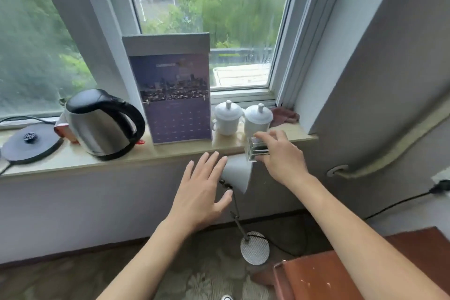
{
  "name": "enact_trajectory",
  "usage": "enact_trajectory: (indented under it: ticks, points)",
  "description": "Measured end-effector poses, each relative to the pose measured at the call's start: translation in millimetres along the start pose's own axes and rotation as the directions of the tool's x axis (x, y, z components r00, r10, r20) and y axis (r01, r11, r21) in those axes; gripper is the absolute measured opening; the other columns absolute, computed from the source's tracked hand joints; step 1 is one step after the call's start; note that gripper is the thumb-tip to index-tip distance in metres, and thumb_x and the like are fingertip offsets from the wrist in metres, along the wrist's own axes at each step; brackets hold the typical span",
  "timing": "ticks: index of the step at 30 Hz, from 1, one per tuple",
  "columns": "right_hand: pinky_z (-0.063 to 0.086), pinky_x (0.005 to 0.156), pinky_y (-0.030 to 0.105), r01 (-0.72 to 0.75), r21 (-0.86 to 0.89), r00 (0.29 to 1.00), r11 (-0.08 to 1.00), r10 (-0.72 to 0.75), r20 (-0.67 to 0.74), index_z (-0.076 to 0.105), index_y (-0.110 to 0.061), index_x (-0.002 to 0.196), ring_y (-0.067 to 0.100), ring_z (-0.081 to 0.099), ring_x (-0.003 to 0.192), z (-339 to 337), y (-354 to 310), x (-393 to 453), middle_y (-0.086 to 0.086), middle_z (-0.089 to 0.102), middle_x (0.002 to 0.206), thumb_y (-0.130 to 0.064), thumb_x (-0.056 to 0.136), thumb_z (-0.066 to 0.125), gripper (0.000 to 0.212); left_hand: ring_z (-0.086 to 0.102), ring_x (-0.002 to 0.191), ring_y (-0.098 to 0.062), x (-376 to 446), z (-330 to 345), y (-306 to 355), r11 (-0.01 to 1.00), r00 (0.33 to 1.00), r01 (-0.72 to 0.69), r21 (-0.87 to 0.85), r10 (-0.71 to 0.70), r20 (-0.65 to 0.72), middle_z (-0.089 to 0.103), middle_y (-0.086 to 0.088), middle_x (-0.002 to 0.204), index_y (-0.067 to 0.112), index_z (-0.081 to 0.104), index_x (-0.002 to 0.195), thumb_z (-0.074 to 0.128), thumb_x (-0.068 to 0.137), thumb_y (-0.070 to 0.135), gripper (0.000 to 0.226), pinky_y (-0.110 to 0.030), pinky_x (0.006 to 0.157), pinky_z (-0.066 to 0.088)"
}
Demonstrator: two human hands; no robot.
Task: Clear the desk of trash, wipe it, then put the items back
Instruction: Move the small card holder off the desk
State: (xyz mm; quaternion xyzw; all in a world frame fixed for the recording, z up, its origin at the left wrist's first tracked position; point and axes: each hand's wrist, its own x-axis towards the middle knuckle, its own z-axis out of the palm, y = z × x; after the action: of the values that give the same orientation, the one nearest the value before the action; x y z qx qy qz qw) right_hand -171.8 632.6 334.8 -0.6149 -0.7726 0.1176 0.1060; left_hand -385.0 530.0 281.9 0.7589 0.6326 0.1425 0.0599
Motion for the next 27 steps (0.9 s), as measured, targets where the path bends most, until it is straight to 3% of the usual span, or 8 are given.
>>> enact_trajectory:
  ticks: [7, 13, 18, 23, 27]
  points:
    - [0.045, 0.094, 0.040, -0.125, 0.000, 0.989, 0.992, 0.124, -0.079, 0.054, -0.028, 0.136, 0.035, 0.050, 0.120, -14.1, 83.0, 68.4, 0.008, 0.048, 0.130, -0.022, 0.091, 0.074, 0.050, -0.006, 0.159, -0.018, 84.2, 11.2, 58.2, 0.994, 0.995, -0.075, 0.080, 0.069, 0.069, 0.000, 0.002, 0.174, 0.028, 0.002, 0.165, 0.033, 0.096, 0.060, 0.082, -0.043, 0.129, -0.002]
    - [0.045, 0.096, 0.040, -0.099, -0.070, 0.995, 0.993, 0.100, 0.006, 0.052, -0.024, 0.133, 0.036, 0.048, 0.123, 0.6, 112.0, 111.9, 0.011, 0.047, 0.129, -0.008, 0.090, 0.070, 0.049, -0.006, 0.159, -0.016, 97.0, 11.5, 63.0, 0.996, 0.998, -0.035, 0.084, 0.030, 0.054, 0.003, 0.003, 0.173, 0.028, 0.004, 0.165, 0.017, 0.088, 0.063, 0.085, -0.042, 0.129, -0.002]
    - [0.047, 0.097, 0.041, -0.047, -0.070, 0.994, 0.996, 0.054, 0.098, 0.049, -0.029, 0.138, 0.033, 0.049, 0.125, 12.6, 120.3, 131.3, 0.009, 0.046, 0.137, -0.001, 0.089, 0.059, 0.057, -0.004, 0.160, -0.017, 99.4, 17.0, 61.2, 0.996, 0.999, 0.000, 0.090, -0.004, 0.052, 0.005, 0.002, 0.173, 0.027, 0.006, 0.165, 0.018, 0.089, 0.061, 0.085, -0.042, 0.130, 0.000]
    - [0.046, 0.106, 0.044, -0.003, -0.052, 0.983, 0.999, 0.012, 0.185, 0.041, -0.035, 0.148, 0.029, 0.043, 0.136, 15.0, 131.2, 146.3, 0.002, 0.041, 0.150, -0.012, 0.093, 0.068, 0.066, -0.004, 0.160, -0.018, 110.9, 19.5, 68.6, 0.995, 0.998, 0.012, 0.100, -0.018, 0.062, 0.005, 0.001, 0.173, 0.027, 0.006, 0.165, 0.015, 0.087, 0.061, 0.086, -0.041, 0.129, -0.002]
    - [0.030, 0.120, 0.044, 0.053, -0.076, 0.976, 0.996, -0.036, 0.214, 0.033, -0.030, 0.157, 0.030, 0.026, 0.147, 2.4, 127.7, 149.7, 0.006, 0.030, 0.162, -0.006, 0.085, 0.059, 0.081, -0.001, 0.160, -0.019, 118.9, 19.0, 71.4, 0.995, 0.998, 0.020, 0.094, -0.025, 0.049, 0.006, 0.000, 0.173, 0.026, 0.009, 0.165, 0.017, 0.087, 0.060, 0.086, -0.041, 0.129, -0.001]
